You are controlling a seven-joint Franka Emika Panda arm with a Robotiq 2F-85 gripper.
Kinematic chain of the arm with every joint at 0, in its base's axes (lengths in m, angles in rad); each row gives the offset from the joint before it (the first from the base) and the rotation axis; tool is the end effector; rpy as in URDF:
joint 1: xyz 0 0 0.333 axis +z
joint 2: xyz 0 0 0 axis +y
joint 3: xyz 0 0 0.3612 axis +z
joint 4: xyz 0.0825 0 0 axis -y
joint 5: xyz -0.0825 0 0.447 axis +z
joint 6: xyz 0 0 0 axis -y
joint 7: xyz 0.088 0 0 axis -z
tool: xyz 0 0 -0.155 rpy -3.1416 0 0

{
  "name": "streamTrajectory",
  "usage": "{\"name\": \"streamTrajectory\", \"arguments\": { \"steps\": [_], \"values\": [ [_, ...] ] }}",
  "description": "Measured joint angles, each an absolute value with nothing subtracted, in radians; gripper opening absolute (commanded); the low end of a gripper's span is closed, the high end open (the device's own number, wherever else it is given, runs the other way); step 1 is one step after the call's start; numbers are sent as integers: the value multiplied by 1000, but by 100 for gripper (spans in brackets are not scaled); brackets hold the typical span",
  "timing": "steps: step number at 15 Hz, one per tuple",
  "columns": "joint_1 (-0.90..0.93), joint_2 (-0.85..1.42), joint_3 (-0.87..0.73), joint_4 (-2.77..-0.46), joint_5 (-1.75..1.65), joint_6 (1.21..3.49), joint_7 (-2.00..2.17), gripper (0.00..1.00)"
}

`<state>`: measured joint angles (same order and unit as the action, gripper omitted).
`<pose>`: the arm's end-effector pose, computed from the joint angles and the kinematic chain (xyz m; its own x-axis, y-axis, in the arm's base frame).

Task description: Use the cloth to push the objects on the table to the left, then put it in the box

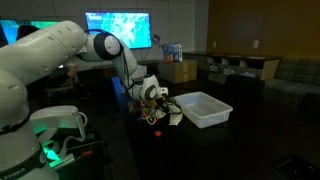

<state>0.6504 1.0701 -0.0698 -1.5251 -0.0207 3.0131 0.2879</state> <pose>0.6663 0.4485 -0.0096 0.8571 0.3140 0.4084 0.3629 -0.9307 -0.0459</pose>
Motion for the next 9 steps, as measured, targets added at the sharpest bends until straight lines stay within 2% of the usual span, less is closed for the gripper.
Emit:
{"name": "streamTrajectory", "arguments": {
  "steps": [9],
  "values": [
    [663,1072,-41,-1426,-18,2992,295,1]
  ]
}}
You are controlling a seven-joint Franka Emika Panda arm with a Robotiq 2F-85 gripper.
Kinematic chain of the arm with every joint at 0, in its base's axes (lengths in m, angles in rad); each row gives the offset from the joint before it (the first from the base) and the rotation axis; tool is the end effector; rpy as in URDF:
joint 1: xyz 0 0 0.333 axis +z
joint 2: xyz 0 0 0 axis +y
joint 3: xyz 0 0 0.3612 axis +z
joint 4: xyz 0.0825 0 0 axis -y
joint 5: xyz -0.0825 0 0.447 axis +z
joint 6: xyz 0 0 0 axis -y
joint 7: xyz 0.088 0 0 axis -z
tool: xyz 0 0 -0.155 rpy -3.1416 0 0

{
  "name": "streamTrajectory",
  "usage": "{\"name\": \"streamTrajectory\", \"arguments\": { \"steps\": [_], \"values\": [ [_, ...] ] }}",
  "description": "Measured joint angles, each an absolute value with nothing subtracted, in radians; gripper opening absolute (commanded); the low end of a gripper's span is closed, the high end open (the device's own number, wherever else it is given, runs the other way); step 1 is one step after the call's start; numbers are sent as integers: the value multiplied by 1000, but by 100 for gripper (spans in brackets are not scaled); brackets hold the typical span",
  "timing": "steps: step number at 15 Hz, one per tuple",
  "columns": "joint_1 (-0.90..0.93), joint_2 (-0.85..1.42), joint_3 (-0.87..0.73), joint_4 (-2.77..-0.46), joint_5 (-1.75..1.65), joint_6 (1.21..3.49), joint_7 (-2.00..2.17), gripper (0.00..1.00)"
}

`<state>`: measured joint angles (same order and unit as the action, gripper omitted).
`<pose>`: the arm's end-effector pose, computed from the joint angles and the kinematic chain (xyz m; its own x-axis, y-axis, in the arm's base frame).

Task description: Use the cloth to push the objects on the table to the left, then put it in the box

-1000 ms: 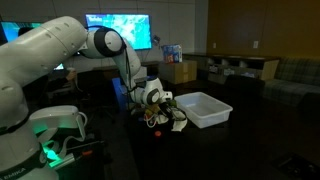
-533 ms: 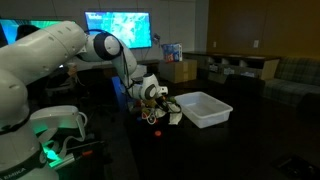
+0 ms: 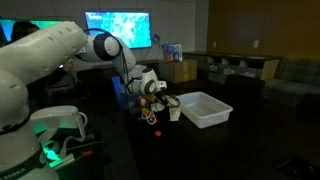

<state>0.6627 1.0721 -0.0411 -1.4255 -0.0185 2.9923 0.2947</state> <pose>0.6798 0.4972 0.0312 0.8308 0.3024 0.4673 0.3861 -0.9178 -0.0925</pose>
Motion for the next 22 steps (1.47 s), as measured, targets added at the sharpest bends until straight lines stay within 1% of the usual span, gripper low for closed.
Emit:
{"name": "streamTrajectory", "arguments": {
  "steps": [3,7,11,16,19,22],
  "values": [
    [646,1061,-22,-1425,-19,2993,280,0],
    [532,976,109,-1510,-22,2993,149,1],
    [357,827,260,-1696,-22,2992,7,1],
    [118,657,396,-1956,-15,2994,-109,1],
    [-11,570,446,-2100,1,2995,-159,1],
    [-103,503,452,-2218,24,3004,-194,1]
  ]
}}
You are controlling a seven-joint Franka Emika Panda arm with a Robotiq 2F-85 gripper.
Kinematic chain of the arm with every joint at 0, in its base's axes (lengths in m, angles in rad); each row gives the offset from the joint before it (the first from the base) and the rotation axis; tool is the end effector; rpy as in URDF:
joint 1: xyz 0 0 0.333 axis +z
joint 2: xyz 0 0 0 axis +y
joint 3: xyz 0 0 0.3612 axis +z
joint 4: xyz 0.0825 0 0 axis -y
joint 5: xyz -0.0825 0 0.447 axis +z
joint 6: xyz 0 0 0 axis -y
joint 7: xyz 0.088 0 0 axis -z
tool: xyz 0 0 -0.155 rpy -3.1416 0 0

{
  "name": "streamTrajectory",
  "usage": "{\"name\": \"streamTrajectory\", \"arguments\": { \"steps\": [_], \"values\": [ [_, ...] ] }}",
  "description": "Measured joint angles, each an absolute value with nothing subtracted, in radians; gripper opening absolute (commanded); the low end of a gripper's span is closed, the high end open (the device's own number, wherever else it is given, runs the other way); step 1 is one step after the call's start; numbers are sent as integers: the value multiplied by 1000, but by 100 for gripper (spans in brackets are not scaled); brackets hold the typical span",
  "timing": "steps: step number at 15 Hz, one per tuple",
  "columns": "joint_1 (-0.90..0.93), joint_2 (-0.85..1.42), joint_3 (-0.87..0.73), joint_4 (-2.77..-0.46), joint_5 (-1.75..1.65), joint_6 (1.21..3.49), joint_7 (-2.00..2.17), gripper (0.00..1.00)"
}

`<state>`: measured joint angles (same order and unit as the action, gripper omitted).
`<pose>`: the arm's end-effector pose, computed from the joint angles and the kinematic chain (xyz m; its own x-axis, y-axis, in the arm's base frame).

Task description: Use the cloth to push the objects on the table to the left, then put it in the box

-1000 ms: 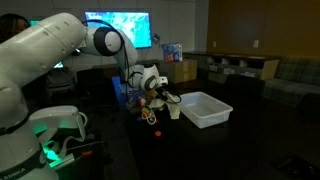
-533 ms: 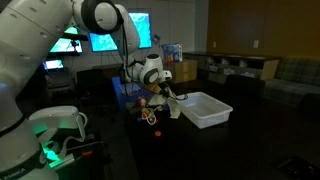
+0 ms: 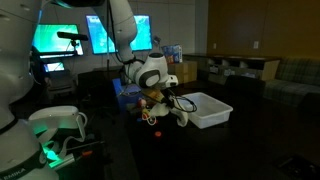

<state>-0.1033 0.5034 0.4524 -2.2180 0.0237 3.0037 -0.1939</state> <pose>0.6008 0.2267 0.1425 0.8628 0.3699 0.3446 0.4416 -0.8832 -0.1577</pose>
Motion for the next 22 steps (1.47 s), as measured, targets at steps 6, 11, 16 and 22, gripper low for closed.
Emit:
{"name": "streamTrajectory", "arguments": {
  "steps": [6,11,16,22],
  "values": [
    [-161,417,332,-2392,21,3042,-207,1],
    [-59,383,71,-2454,-65,3051,-177,1],
    [181,404,-259,-2459,-245,3050,-63,1],
    [377,477,-314,-2459,-290,3046,36,1]
  ]
}}
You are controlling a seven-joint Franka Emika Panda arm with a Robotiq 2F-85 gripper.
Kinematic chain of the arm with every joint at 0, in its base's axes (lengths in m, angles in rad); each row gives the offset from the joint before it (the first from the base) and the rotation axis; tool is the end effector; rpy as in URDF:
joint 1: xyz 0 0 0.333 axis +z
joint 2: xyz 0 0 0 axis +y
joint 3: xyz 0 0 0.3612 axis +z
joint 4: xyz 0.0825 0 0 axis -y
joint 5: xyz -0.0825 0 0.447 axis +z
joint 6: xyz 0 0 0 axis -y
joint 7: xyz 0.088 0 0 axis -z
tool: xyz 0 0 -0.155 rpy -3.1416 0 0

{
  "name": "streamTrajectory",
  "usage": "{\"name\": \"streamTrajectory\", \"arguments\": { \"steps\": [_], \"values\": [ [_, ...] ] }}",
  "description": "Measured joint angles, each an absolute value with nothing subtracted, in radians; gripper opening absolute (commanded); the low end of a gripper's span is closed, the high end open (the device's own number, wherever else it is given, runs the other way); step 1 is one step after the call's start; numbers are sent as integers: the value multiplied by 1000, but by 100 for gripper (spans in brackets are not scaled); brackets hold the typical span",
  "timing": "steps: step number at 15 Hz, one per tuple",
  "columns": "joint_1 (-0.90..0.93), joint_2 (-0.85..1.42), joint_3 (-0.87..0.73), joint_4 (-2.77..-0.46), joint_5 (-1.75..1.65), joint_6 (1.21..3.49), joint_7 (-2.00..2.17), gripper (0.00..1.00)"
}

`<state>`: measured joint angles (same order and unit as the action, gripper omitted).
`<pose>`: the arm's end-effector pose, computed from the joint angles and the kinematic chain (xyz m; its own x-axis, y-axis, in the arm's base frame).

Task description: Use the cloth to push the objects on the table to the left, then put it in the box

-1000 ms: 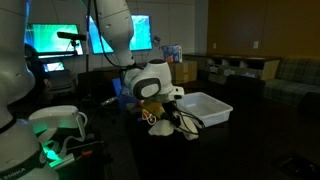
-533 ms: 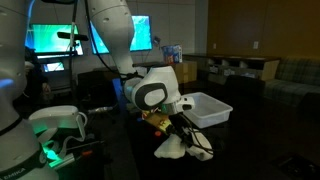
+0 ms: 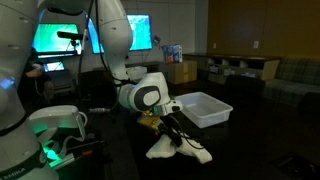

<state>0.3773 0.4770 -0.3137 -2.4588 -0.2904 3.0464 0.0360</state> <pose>0.5177 0.0322 0.0605 0.9302 0.3568 0.0865 0.3352 -0.9215 0.1963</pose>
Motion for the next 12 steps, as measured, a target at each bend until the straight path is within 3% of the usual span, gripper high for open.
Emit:
{"name": "streamTrajectory", "arguments": {
  "steps": [6,12],
  "values": [
    [595,548,-268,-2448,-290,3022,152,1],
    [686,640,-208,-2364,-280,3008,201,1]
  ]
}}
